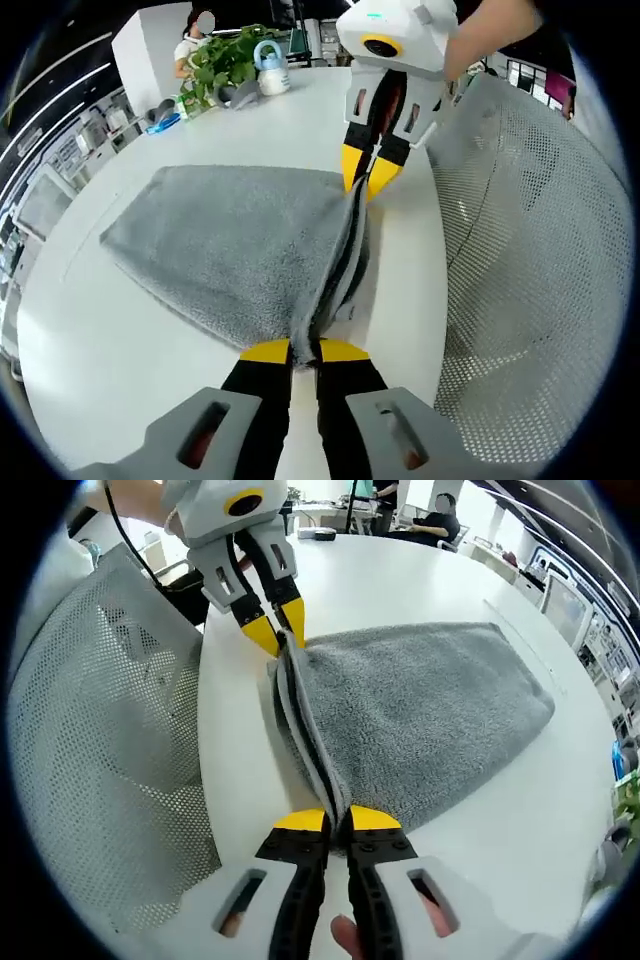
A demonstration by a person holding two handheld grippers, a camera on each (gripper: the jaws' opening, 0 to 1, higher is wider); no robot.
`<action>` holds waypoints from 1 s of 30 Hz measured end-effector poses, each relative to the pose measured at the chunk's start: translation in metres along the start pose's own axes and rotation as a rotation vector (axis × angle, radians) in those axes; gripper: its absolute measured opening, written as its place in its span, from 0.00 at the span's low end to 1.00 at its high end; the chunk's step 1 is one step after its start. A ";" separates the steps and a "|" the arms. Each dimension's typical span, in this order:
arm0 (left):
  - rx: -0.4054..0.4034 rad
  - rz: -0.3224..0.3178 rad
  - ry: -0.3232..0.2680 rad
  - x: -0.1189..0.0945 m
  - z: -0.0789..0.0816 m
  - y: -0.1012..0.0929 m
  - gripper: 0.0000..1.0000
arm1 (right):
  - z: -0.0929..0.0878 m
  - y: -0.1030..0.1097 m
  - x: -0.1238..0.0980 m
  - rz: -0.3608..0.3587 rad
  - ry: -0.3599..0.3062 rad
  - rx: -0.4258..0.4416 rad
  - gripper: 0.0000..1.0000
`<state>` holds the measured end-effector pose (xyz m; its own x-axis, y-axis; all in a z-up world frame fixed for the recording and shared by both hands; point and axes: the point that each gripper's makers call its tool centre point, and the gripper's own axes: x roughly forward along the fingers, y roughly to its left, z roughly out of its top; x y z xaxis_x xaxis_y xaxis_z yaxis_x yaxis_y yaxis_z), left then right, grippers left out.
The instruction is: Fold the towel on the table until its edges align and the towel forms a compact rectangular stack.
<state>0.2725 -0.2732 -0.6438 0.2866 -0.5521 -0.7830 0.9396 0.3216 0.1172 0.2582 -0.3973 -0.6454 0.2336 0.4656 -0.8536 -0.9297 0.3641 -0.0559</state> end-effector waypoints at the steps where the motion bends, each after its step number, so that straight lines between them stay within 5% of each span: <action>1: -0.012 -0.002 -0.001 -0.002 0.001 0.001 0.08 | 0.002 -0.001 -0.002 0.000 -0.007 0.015 0.03; 6: -0.089 -0.007 -0.015 -0.011 0.010 0.005 0.08 | 0.009 -0.005 -0.014 -0.007 -0.030 0.059 0.03; 30: -0.089 0.000 -0.040 -0.065 0.031 -0.007 0.08 | 0.048 0.010 -0.064 0.015 -0.090 0.044 0.03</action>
<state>0.2527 -0.2631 -0.5749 0.2959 -0.5817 -0.7576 0.9197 0.3878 0.0615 0.2478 -0.3853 -0.5661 0.2463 0.5414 -0.8039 -0.9203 0.3907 -0.0189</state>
